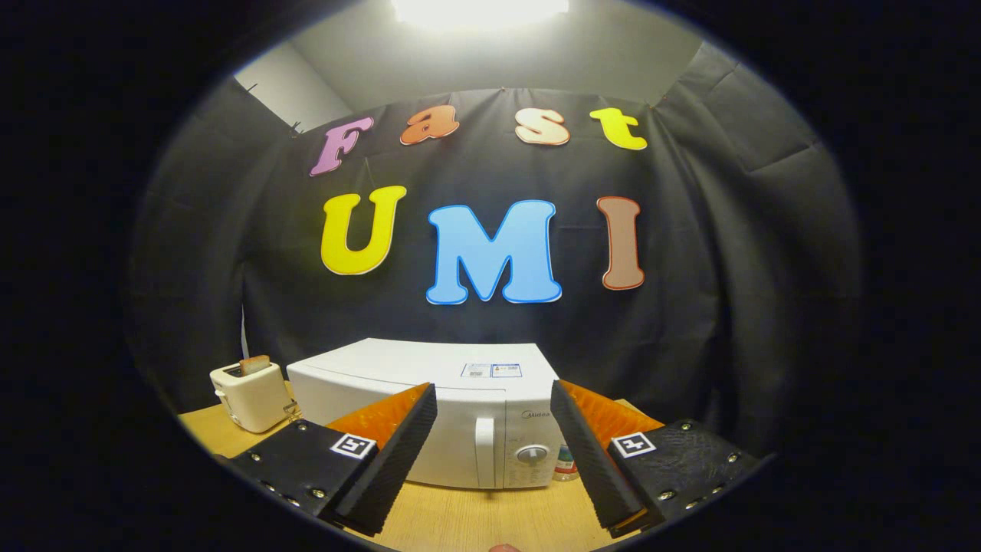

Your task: Open the microwave, put the food inside, and close the microwave door.

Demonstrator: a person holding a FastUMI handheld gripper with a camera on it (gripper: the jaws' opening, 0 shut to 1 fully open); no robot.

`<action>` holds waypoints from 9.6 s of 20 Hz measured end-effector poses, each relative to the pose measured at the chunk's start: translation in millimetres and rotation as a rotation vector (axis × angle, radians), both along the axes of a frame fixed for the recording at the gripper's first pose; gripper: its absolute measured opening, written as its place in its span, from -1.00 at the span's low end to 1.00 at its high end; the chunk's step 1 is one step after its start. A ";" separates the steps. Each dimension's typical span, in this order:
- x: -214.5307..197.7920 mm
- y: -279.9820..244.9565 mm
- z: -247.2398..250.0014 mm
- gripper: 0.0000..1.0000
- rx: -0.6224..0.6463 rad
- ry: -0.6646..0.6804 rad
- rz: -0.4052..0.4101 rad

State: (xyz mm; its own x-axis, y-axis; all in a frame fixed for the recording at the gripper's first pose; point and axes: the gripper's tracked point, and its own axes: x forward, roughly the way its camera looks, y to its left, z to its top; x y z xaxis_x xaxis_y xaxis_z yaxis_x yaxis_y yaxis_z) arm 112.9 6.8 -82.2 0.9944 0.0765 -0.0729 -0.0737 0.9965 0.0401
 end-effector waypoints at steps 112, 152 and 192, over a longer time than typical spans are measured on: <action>-285.4 367.8 -45.1 -0.24 0.035 0.316 0.727; -201.3 51.8 -182.5 0.96 -0.048 0.727 0.190; -210.2 109.7 -168.7 0.53 0.216 0.791 0.043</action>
State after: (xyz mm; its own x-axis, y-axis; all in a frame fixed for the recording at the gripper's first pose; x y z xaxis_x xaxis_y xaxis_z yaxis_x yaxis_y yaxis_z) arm -97.3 116.5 -250.9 0.6512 0.2060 -0.7304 0.0189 0.9578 0.2869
